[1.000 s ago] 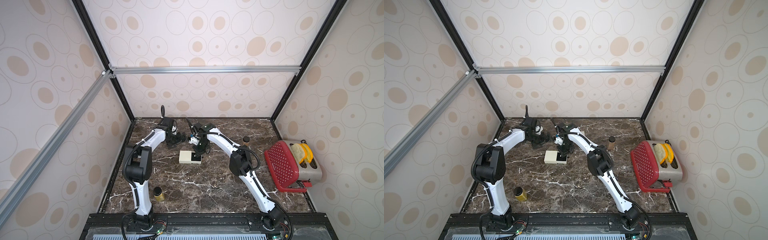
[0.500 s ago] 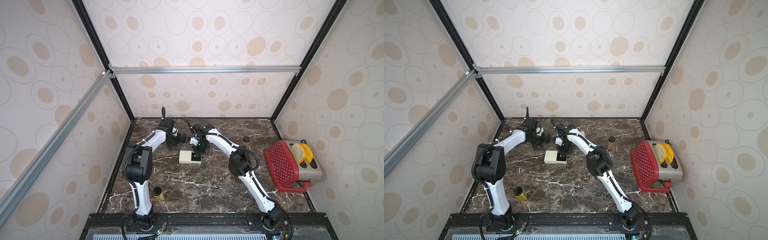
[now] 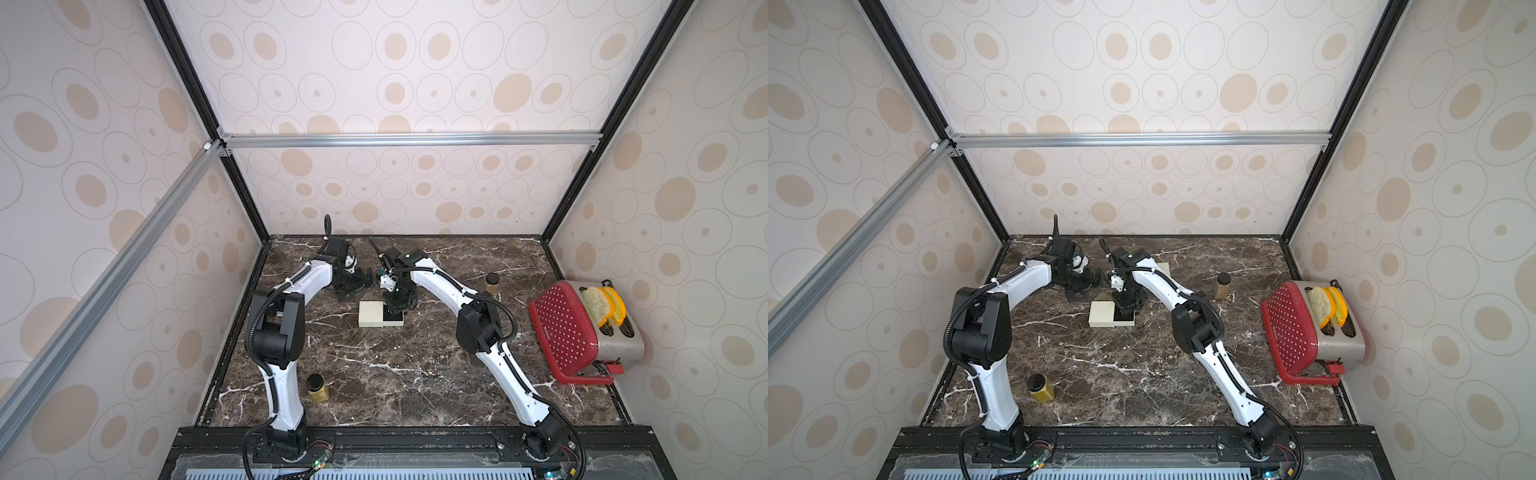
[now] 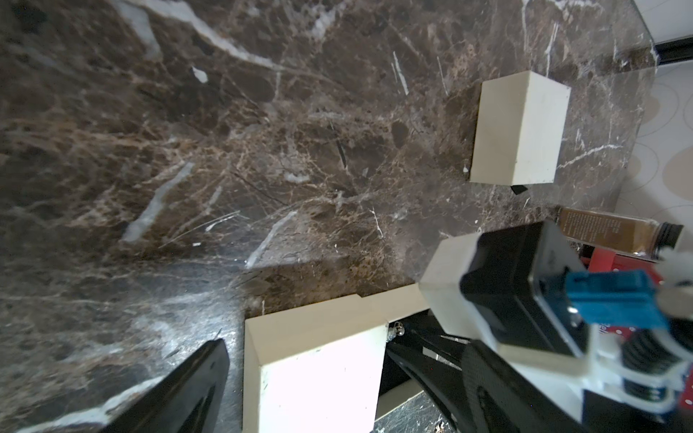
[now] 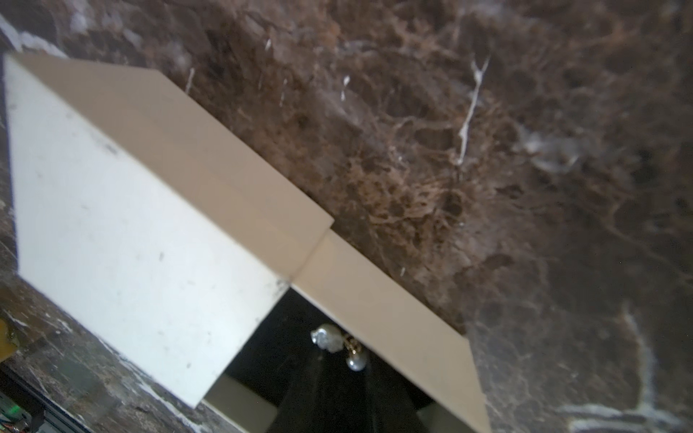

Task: Place the earrings into the drawer-style jewelry box
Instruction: Insert the earring into the inner lining.

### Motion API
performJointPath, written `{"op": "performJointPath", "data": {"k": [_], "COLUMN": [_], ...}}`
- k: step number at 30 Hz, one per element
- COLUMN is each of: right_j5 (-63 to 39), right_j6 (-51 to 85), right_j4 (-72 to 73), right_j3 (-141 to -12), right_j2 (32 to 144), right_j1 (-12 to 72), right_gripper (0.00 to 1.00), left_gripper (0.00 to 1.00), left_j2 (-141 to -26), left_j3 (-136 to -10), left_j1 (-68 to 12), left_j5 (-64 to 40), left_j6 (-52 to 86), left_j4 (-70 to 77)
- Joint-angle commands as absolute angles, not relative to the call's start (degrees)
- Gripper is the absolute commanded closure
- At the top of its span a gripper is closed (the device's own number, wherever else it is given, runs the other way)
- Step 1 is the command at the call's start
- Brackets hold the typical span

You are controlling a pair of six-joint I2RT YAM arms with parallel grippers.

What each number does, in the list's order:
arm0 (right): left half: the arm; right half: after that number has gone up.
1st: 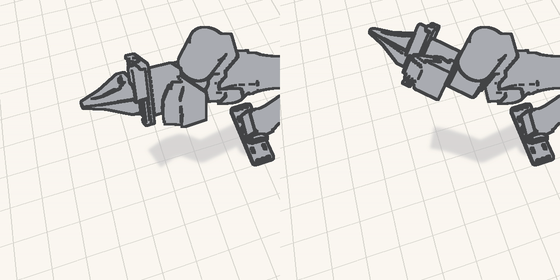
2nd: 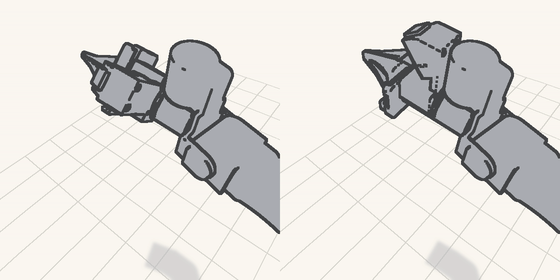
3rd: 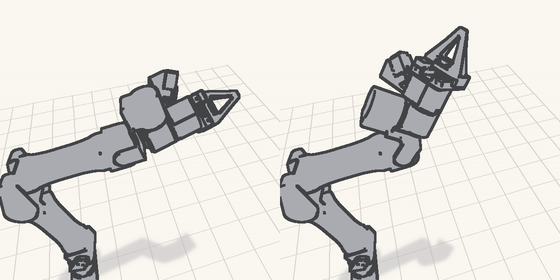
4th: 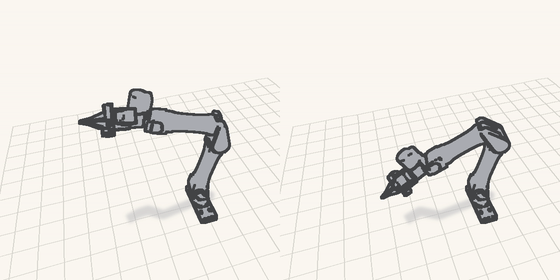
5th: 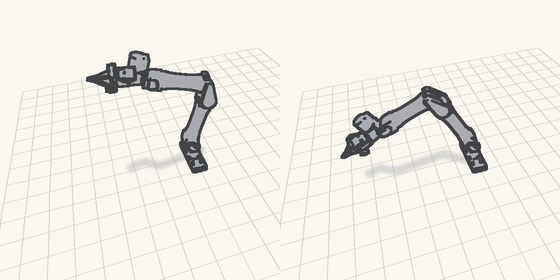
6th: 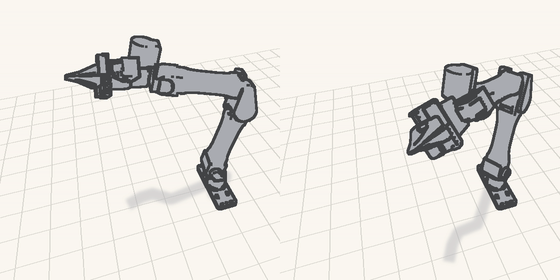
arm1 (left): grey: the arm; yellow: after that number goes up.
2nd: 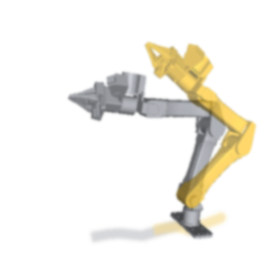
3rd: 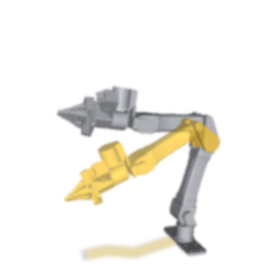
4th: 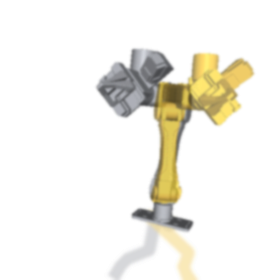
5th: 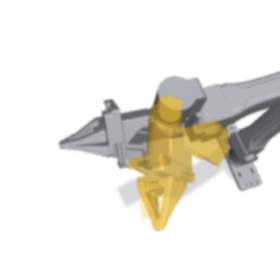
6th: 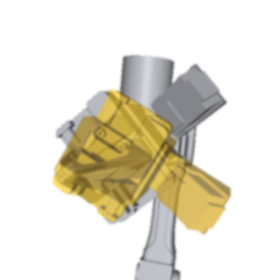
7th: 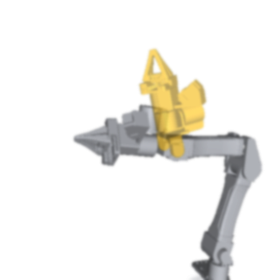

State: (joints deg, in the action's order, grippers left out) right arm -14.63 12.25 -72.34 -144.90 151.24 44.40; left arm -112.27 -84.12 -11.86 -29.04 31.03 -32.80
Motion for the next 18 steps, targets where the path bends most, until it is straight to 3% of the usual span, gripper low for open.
{"op": "performJointPath", "data": {"k": [1,18], "right_j5": [-12.4,-13.1], "right_j6": [12.3,12.8], "right_j4": [-72.8,-72.0], "right_j3": [-144.8,-144.9], "right_j2": [150.4,146.5], "right_j1": [45.0,45.0], "right_gripper": [0.7,0.65], "left_gripper": [0.01,0.01], "left_j2": [-110.1,-109.3], "left_j3": [-83.8,-83.0], "left_j1": [-12.2,-12.1], "left_j5": [-29.6,-29.8], "left_j6": [30.3,30.6], "left_j4": [-32.5,-31.4]}}
